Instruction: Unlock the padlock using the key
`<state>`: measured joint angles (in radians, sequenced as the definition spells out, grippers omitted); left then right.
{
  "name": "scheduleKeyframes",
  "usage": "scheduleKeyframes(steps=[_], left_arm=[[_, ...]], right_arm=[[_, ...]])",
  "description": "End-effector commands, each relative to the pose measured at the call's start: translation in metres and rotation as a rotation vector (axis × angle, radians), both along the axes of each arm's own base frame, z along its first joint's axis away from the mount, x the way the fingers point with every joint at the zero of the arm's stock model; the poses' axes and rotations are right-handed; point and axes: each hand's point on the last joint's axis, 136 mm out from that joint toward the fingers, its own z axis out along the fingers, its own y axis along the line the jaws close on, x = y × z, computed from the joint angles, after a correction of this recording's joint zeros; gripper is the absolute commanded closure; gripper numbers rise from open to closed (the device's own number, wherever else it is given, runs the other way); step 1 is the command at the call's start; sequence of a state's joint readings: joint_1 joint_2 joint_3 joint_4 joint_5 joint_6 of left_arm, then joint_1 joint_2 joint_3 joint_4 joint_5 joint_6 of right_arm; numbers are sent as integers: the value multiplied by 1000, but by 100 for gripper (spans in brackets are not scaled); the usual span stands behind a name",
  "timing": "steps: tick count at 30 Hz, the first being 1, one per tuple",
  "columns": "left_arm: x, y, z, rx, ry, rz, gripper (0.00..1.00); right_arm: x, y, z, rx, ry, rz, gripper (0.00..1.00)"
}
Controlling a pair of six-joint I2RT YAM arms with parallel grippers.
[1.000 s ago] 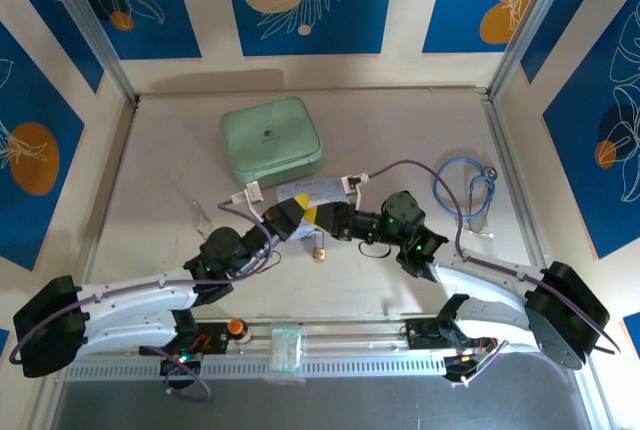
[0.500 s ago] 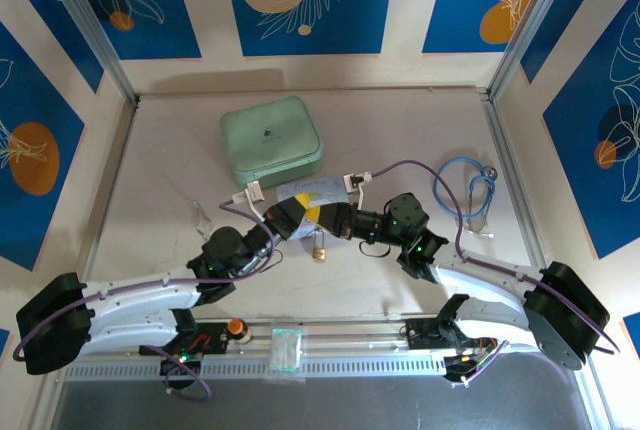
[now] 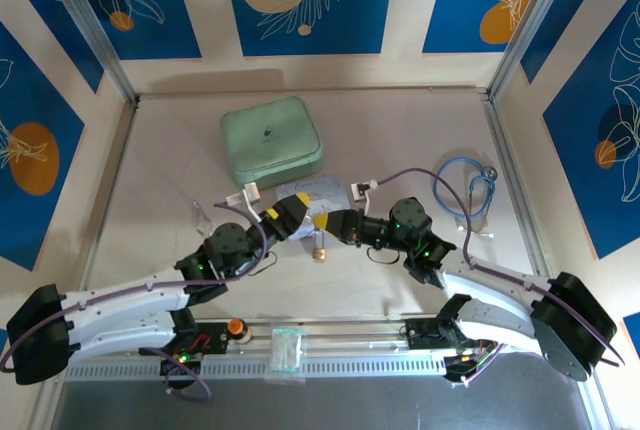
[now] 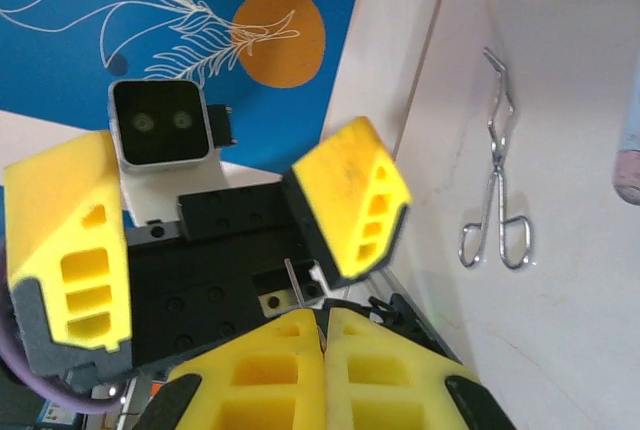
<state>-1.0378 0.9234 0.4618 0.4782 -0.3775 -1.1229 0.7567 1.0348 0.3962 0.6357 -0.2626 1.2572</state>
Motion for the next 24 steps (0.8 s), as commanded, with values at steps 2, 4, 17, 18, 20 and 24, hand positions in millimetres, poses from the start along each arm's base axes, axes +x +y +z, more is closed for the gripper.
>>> scheduleKeyframes(steps=[2,4,17,18,20,24], left_arm=[[-1,10,-37,296,99,2,25],[-6,0,-55,392,124,-69,28],[-29,-18,-139,599,279,-227,13],[-30,-20,-146,630,297,-246,14],[-31,-25,-160,673,320,-268,18],[-25,-33,-178,685,317,-261,24]], right_arm=[[0,-16,-30,-95,52,-37,100],[0,-23,-44,-153,77,-60,100],[-11,-65,-100,-416,138,-148,100],[-11,-66,-103,-418,145,-150,100],[-12,-67,-106,-422,150,-150,100],[-14,-70,-114,-447,161,-155,100]])
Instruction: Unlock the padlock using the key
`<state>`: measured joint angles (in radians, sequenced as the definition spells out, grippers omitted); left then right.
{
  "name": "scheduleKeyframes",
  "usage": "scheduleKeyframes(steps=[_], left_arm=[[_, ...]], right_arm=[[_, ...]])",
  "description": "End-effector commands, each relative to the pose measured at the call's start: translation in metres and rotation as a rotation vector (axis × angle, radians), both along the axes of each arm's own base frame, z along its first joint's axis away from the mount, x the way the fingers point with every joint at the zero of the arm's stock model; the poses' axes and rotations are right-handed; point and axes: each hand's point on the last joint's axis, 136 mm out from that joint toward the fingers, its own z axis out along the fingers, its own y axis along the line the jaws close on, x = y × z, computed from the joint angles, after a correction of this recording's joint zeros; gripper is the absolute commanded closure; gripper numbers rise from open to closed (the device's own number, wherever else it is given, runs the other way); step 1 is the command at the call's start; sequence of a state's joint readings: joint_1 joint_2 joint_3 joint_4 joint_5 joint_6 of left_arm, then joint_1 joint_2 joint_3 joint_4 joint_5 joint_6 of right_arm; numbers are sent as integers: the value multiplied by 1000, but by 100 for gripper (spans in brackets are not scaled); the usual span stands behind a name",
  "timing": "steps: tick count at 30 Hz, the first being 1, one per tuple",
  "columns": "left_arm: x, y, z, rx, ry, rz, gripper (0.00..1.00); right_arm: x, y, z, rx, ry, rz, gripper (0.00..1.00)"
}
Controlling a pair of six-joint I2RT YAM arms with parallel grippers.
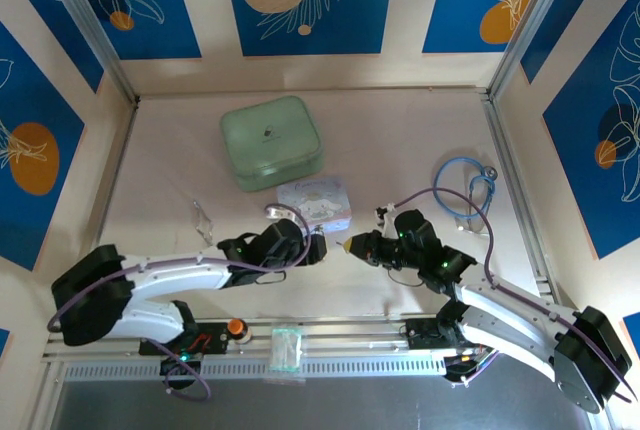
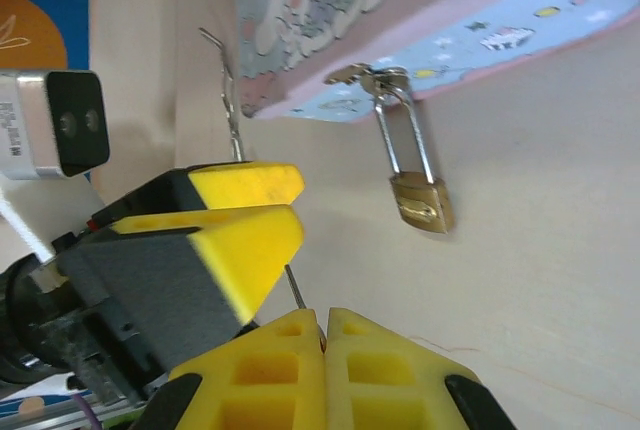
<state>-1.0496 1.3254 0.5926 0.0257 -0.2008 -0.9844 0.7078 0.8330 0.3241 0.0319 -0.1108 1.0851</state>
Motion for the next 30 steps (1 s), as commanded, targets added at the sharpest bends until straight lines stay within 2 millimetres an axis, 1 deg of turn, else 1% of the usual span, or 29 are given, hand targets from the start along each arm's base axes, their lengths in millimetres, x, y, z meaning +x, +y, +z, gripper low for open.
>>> scheduleKeyframes(steps=[1,3,7,9,13,17,20,24,27,30], left_arm=[[3,-11,-3,7,-20,-35,24],[8,-16,-4,21,-42,-45,25],[16,-24,-10,42,-74,-60,33],[18,-26,-17,56,-70,-55,33],[22,-30,-22,77,-64,-54,35],[23,-36,-26,66,-47,-53,40],[23,-36,-31,72,-36,-44,43],[24,-31,-37,110,-19,-18,45],[24,-32,-41,108,-10,-10,47],[22,-36,-48,90,1,-8,51]], right_arm=[[-1,-7,-10,-39,-1,-10,100],[-3,-9,-14,-43,7,-13,100],[-5,-12,-21,-50,22,-21,100],[-6,-13,-22,-53,24,-26,100],[-8,-18,-25,-66,27,-39,100],[-9,-24,-31,-78,31,-59,100],[-10,-25,-35,-76,39,-63,100],[-11,-26,-39,-74,48,-67,100],[-11,-27,-41,-79,51,-69,100],[-11,-28,-43,-80,51,-71,100]])
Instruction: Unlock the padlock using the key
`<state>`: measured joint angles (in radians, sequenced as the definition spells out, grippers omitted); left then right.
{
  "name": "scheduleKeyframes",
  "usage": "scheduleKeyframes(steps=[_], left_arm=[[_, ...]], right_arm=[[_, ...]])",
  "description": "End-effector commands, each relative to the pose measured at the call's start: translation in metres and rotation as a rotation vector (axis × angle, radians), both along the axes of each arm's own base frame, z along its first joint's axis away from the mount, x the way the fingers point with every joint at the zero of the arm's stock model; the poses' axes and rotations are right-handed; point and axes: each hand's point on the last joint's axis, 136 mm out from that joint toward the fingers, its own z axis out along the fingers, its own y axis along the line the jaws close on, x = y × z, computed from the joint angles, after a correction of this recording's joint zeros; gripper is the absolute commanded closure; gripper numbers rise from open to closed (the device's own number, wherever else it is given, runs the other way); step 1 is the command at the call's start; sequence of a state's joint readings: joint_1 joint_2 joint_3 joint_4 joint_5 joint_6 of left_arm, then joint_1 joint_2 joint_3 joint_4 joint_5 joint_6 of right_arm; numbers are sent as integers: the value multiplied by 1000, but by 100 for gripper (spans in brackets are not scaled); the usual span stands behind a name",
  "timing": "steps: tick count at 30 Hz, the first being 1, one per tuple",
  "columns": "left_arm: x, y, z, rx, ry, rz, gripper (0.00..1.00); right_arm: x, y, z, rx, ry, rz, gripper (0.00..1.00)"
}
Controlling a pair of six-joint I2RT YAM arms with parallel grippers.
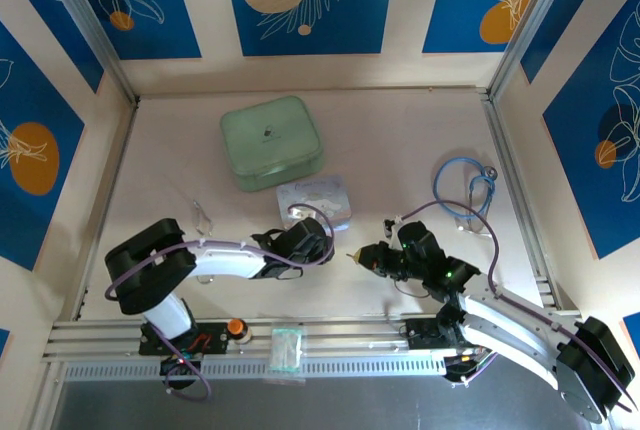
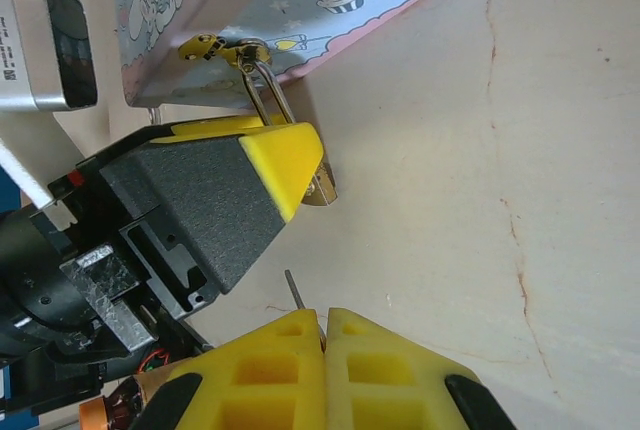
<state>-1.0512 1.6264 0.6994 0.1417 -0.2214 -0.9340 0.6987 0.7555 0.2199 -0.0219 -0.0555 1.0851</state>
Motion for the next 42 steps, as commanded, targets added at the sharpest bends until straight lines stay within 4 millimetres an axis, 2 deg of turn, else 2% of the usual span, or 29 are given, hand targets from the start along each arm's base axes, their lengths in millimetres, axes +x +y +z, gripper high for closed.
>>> scheduleKeyframes(steps=[1,7,13,15,18,24,28,33,38,42], left_arm=[[1,-6,-3,-13,0,14,53],[0,-2,-1,-21,-5,38,65],[-2,-1,-7,-30,-1,54,70],[-2,-2,-8,-33,5,57,76],[-3,-2,-8,-47,14,67,78],[1,-7,4,-129,16,118,85],[1,-6,8,-173,37,164,91],[1,-4,16,-307,96,267,91],[2,-8,30,-458,143,344,92],[5,-5,44,-459,119,362,92]], right_arm=[[0,-4,-6,-4,9,-18,100],[0,-6,-17,11,30,-50,100],[6,-3,-14,21,14,-61,100],[8,1,-12,23,17,-50,100],[12,9,-9,65,32,-49,100],[17,18,-14,177,145,-139,100],[14,14,-22,149,240,-190,100],[11,16,-26,186,303,-203,100],[14,34,-19,297,355,-159,100],[17,38,-18,335,363,-159,100]])
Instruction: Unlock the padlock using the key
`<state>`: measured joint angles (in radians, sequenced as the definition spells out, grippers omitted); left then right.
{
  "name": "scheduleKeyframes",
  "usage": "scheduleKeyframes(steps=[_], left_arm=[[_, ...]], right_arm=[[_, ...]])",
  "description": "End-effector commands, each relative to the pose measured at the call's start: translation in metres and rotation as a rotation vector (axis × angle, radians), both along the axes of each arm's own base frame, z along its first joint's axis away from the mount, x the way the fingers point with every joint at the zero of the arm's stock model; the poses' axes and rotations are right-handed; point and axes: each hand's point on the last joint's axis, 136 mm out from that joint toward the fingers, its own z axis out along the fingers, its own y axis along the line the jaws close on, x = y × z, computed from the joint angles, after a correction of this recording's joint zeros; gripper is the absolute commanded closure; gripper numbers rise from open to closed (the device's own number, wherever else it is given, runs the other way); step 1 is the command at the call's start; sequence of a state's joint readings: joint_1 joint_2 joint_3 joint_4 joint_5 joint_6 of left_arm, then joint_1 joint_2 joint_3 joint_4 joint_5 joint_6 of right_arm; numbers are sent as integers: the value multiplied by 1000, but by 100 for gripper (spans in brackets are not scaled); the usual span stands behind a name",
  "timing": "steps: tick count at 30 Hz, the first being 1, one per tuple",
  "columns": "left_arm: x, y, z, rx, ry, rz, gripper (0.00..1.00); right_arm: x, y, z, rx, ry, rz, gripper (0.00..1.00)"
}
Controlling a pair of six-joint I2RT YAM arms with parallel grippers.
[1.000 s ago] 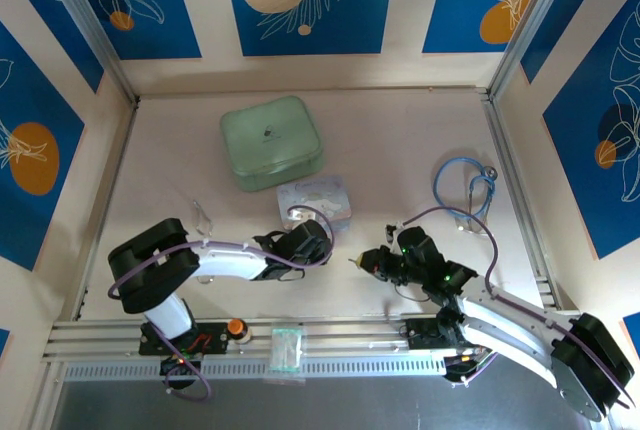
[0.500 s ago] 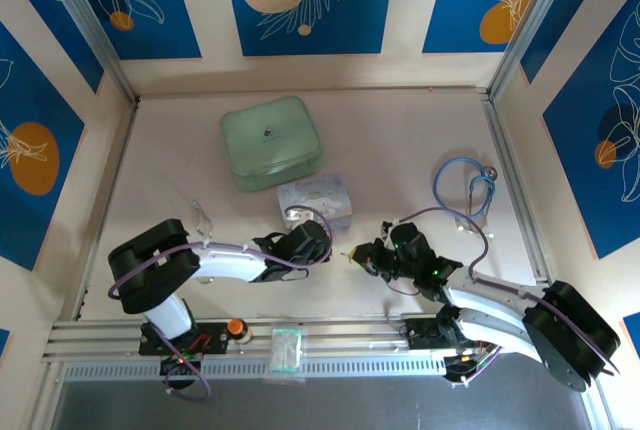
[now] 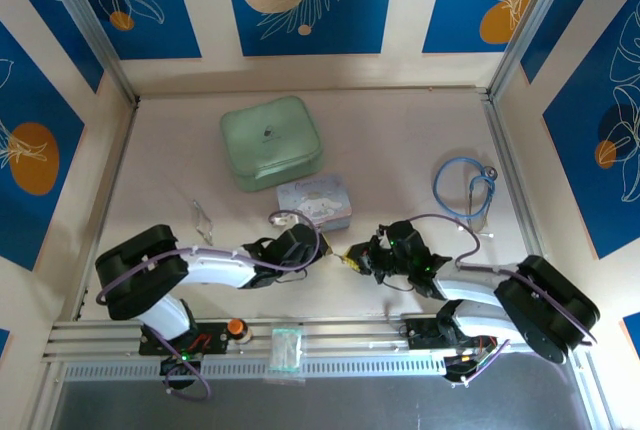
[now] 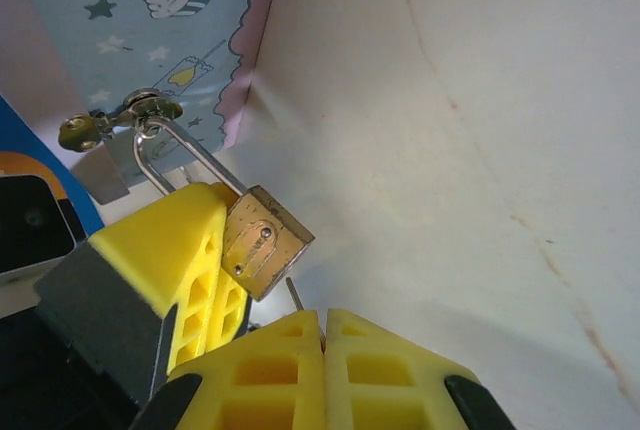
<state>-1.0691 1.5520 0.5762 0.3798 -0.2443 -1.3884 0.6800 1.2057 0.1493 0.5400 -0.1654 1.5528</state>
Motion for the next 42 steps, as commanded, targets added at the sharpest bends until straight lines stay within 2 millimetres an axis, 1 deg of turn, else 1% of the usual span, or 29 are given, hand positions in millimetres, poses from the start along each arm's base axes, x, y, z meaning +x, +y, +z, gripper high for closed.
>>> scheduleKeyframes(steps=[1,3,5,9,11,14,16,18,21,26,28,31,39,42], left_arm=[[7,4,21,-66,-5,77,92],[7,8,22,-99,7,110,95],[8,9,24,-139,22,142,95],[8,5,28,-198,48,164,95],[8,6,27,-237,77,196,96],[10,6,29,-295,100,236,99],[11,6,33,-320,107,258,99],[12,7,35,-332,111,276,99],[13,10,35,-345,122,306,100],[16,9,37,-350,125,323,100],[16,11,34,-339,132,332,100],[16,11,33,-351,138,339,100],[17,6,35,-366,134,329,100],[17,5,33,-371,142,331,100]], right_arm=[[1,8,14,100,-8,-2,100],[0,6,12,90,3,-4,100],[1,7,13,93,5,-13,100],[6,9,22,131,-9,-33,100],[7,10,24,129,-16,-39,100],[6,11,23,112,-12,-55,100],[7,7,17,93,-3,-87,100],[7,5,15,89,1,-112,100],[8,6,18,82,-17,-125,100],[7,5,17,69,-15,-149,100],[7,2,14,69,-9,-164,100],[5,0,12,52,0,-162,100],[3,4,16,65,-7,-137,100],[3,4,15,70,-5,-144,100]])
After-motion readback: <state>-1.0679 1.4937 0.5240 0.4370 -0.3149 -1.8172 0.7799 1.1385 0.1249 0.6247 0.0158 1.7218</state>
